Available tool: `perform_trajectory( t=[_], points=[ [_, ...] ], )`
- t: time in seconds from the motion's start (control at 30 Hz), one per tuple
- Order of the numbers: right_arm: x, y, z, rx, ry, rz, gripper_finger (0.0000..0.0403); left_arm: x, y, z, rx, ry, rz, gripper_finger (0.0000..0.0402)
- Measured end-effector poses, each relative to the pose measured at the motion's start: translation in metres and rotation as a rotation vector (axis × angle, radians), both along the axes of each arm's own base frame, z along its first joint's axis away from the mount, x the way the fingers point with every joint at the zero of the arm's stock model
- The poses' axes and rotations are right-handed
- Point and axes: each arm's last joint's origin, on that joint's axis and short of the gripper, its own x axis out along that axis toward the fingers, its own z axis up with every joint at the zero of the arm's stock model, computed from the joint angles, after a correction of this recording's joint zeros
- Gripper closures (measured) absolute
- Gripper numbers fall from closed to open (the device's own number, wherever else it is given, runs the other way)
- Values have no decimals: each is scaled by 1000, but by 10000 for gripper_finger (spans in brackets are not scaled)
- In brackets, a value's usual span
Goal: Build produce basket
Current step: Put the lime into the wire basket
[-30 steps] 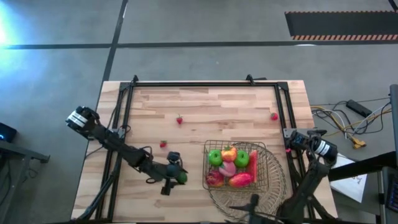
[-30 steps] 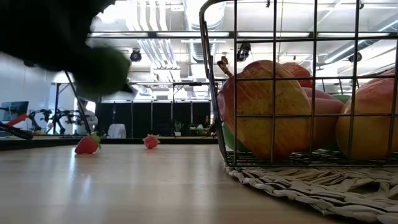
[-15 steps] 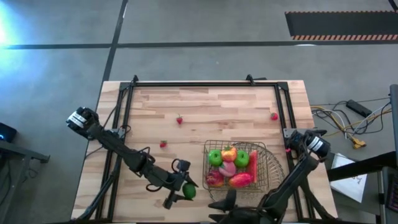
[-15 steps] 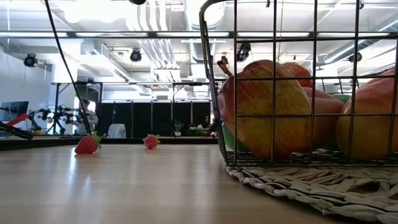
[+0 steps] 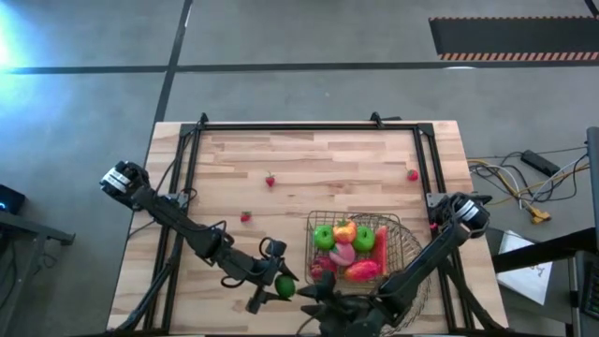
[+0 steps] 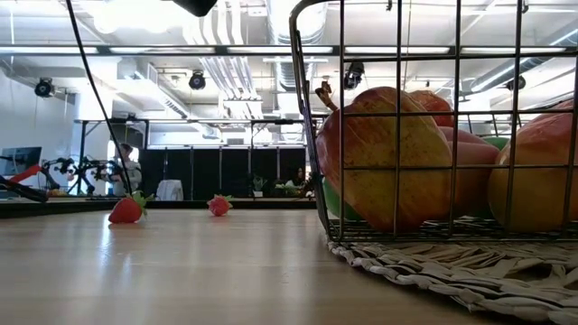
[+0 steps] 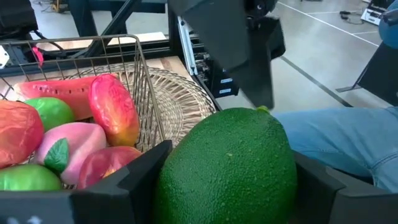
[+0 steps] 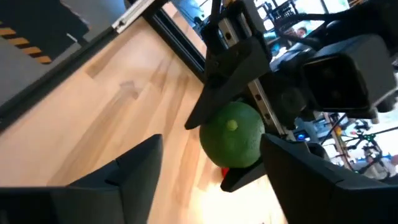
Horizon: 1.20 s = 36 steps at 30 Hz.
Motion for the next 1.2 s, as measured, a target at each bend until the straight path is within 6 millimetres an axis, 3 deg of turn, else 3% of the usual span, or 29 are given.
perform_trajectory(
  t=[0.23, 0.43, 0.8, 0.97, 1.2],
  points=[
    [6, -7, 0, -189, 26, 53, 103, 2, 3, 0, -18, 8, 18, 167],
    [16, -20, 0, -307, 47, 67, 116, 3, 6, 0, -22, 10, 27, 167],
    [34, -43, -2, -322, 100, 140, 143, 4, 7, -1, -21, 12, 29, 166],
    [39, -46, -8, -320, 121, 182, 167, 4, 7, -1, -21, 12, 31, 166],
    [50, -46, -36, -340, 167, 143, 240, 4, 8, -2, -3, 16, 26, 166]
  ],
)
